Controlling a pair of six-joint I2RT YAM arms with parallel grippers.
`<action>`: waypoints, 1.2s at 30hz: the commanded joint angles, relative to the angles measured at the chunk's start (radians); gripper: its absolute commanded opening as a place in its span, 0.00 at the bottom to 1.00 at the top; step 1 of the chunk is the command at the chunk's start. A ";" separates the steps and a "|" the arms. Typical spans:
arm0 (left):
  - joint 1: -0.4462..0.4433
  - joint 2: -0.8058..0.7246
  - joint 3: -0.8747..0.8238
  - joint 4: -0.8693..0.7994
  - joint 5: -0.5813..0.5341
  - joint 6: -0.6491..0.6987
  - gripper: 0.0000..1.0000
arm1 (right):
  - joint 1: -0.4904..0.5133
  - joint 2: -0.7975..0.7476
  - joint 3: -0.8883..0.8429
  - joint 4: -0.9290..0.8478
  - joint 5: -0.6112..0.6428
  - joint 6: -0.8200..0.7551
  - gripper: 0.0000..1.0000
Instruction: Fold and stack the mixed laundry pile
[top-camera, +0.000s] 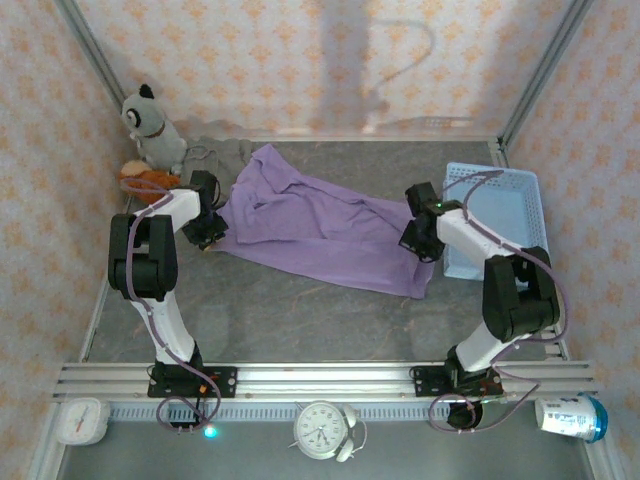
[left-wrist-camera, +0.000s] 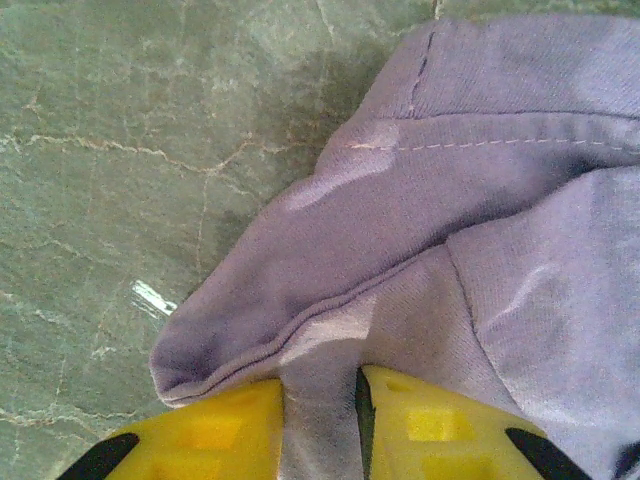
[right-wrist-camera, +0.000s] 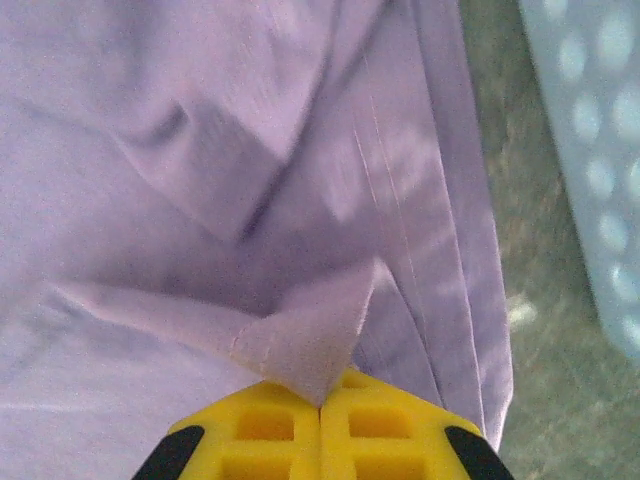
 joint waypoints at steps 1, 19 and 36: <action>0.009 -0.002 -0.009 -0.037 0.005 0.025 0.26 | -0.005 0.069 0.092 -0.016 0.057 -0.064 0.00; 0.008 -0.002 0.006 -0.029 0.039 0.021 0.26 | 0.081 -0.315 -0.138 -0.257 0.036 -0.018 0.46; 0.008 -0.001 -0.023 -0.035 0.022 0.027 0.26 | 0.193 -0.019 -0.114 -0.278 0.371 0.022 0.39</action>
